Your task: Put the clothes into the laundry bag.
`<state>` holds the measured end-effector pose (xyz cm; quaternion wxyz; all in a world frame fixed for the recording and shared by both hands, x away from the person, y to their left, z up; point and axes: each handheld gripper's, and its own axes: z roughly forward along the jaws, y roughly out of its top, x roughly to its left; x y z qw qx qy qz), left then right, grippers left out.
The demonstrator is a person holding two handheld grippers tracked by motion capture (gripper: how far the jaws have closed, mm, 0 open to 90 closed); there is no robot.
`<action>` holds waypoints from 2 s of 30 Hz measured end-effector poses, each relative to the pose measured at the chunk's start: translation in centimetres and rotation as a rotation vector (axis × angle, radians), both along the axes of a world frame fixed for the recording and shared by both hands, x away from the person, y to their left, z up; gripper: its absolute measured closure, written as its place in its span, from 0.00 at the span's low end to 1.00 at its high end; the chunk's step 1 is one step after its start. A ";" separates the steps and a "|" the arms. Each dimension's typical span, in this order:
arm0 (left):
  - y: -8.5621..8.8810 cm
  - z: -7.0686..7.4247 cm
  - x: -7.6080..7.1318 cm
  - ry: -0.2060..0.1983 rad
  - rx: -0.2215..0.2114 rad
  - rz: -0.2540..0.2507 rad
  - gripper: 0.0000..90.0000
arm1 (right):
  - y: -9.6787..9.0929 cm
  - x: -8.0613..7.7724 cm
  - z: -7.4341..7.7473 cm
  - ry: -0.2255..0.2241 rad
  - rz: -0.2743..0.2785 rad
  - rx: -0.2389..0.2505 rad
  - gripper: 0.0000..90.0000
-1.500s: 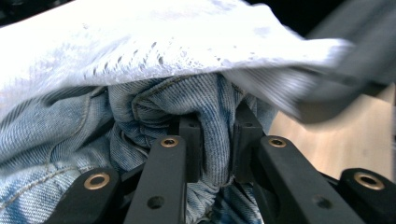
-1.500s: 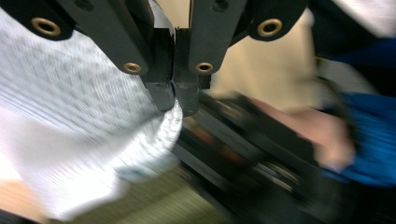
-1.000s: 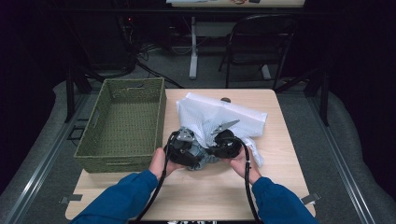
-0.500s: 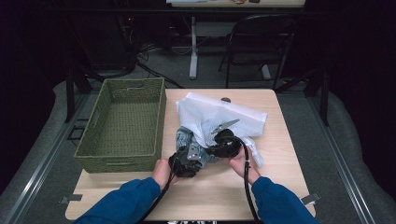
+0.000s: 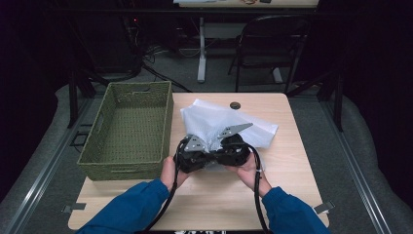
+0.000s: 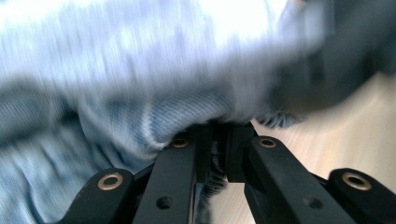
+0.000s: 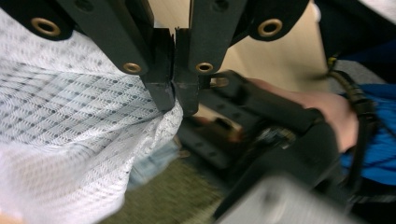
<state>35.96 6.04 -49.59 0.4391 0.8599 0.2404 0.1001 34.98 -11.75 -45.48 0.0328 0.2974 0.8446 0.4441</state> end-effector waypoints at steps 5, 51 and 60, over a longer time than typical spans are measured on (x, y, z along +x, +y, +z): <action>-0.2 -0.8 0.2 0.013 0.026 -0.019 0.94 | -1.0 0.4 -0.1 0.008 -0.050 -0.015 0.99; 2.2 0.0 -0.5 -0.013 -0.027 0.123 0.86 | -0.3 -0.5 0.7 -0.005 0.044 0.055 0.99; 0.4 -1.9 -0.1 0.015 0.027 0.070 0.84 | -1.0 0.1 -1.4 -0.001 -0.024 -0.201 0.99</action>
